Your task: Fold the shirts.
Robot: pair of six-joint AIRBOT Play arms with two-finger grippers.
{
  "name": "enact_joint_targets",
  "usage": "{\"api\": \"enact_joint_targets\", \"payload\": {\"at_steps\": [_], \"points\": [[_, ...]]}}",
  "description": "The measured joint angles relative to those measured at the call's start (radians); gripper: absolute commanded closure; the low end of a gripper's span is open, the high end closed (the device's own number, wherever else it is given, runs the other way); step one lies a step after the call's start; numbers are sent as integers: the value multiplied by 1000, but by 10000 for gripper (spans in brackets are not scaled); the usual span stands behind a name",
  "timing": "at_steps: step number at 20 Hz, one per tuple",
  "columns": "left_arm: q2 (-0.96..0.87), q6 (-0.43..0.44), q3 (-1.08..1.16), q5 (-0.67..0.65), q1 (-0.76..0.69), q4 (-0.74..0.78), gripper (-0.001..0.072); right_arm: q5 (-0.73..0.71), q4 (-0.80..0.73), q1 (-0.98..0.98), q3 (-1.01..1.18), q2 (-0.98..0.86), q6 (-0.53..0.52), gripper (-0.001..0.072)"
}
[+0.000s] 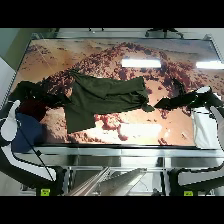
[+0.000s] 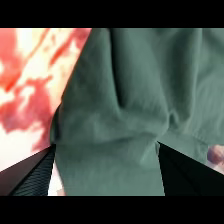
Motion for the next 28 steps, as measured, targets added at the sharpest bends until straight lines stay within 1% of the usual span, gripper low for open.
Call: {"api": "enact_joint_targets", "payload": {"at_steps": [1, 2, 4, 5, 6, 7, 12, 14, 16, 18, 19, 23, 26, 28], "points": [[-17, 3, 21, 0, -14, 0, 14, -14, -11, 0, 0, 0, 2, 183], [-34, 3, 42, 3, -27, 0, 76, -31, -29, 0, 0, 0, 0, 183], [-72, 2, 84, 6, -47, 4, 454, -59, -63, 0, -1, 0, -12, 183], [-88, 2, 101, 8, -53, 12, 578, -75, -79, 0, -1, 0, -16, 183], [-97, 0, 116, 16, -58, 11, 656, -86, -90, 0, -1, 0, -20, 183], [-103, -1, 129, 21, -61, 10, 690, -98, -99, 1, -1, -2, -21, 183], [-117, -2, 151, 38, -66, 11, 690, -122, -106, 24, 1, -40, -26, 185], [-119, -2, 154, 43, -66, 10, 690, -126, -95, 51, 2, -62, -28, 206], [-119, -5, 155, 55, -66, 10, 690, -130, -95, 84, 2, -79, -28, 397], [-119, -5, 156, 72, -66, 10, 690, -130, -103, 113, 1, -89, -28, 619], [-119, -5, 156, 82, -66, 10, 691, -126, -105, 123, 1, -92, -28, 692], [-103, -5, 156, 119, -66, 2, 691, -61, -90, 144, 23, -84, -28, 693], [-29, 7, 156, 166, -61, -54, 691, 31, 22, 148, 61, 1, -34, 693], [60, 33, 156, 210, -47, -148, 691, 83, 112, 148, 92, 99, -45, 692]]}}
